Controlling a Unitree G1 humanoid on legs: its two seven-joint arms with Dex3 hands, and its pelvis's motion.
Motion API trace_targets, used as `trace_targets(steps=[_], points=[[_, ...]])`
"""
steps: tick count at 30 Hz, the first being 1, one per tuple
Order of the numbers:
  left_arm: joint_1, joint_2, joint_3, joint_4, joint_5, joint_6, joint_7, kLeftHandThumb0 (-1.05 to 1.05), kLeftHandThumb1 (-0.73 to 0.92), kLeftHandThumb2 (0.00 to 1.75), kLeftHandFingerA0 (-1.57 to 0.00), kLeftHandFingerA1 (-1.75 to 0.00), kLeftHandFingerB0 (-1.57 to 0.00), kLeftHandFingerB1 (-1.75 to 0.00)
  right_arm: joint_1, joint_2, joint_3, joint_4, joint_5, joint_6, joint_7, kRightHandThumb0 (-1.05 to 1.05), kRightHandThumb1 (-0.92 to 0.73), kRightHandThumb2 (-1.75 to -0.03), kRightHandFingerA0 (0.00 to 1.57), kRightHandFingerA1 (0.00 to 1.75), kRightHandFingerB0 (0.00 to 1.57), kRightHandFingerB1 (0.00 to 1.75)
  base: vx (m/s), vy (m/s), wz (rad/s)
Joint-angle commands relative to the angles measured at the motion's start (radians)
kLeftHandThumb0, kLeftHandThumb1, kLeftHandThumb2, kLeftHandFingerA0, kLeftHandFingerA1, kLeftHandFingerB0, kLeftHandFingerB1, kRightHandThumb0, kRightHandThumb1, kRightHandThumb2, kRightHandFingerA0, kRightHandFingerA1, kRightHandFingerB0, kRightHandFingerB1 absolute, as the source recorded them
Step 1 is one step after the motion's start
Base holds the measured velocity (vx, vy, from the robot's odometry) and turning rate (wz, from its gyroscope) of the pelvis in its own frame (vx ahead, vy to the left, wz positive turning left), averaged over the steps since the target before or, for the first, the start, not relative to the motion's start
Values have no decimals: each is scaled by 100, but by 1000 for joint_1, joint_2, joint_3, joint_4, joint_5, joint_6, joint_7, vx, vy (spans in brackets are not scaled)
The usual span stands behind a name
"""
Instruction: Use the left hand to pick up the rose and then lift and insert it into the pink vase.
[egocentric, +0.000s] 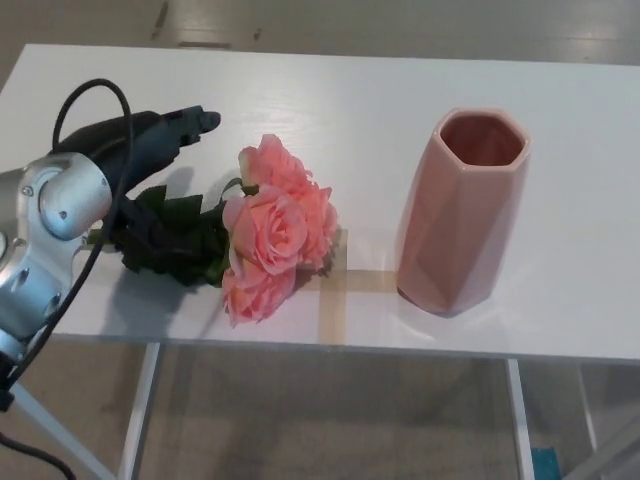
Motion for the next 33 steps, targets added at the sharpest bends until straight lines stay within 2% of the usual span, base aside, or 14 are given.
trace_targets(steps=[1,7,17,19,20,32,33], points=[[-11,-7,-4,13,76,15,-39,-18,49,55,0,0,0,-11,14,-13,-3,9,2,-7,11,-24,-65,-59,72,44,57,40,0,0,0],[-21,-58,-14,42,116,23,-32,-24,43,58,0,0,0,-9,13,-11,-9,9,8,-3,15,-24,-65,-59,71,44,57,40,0,0,0],[-21,-131,-61,101,176,16,-40,-28,44,53,0,0,0,-11,8,-5,-22,6,11,-2,22,-24,-65,-59,72,44,57,40,0,0,0],[-37,-145,-80,134,191,21,-49,-27,42,57,0,0,0,-8,6,-8,-25,4,14,-5,26,-24,-65,-59,72,44,57,40,0,0,0],[-42,-151,-83,146,195,21,-53,-29,45,53,0,0,0,-10,5,-8,-25,4,13,-5,26,-25,-64,-59,72,44,57,40,0,0,0],[-68,-221,-96,346,213,23,-50,-39,41,53,0,0,0,-8,6,-8,-27,5,10,-3,36,-25,-64,-59,71,44,57,40,0,0,0],[-73,-232,-101,379,217,21,-45,-48,34,65,0,0,0,-7,6,-8,-29,5,13,-3,40,-26,-64,-59,71,44,57,40,0,0,0]])
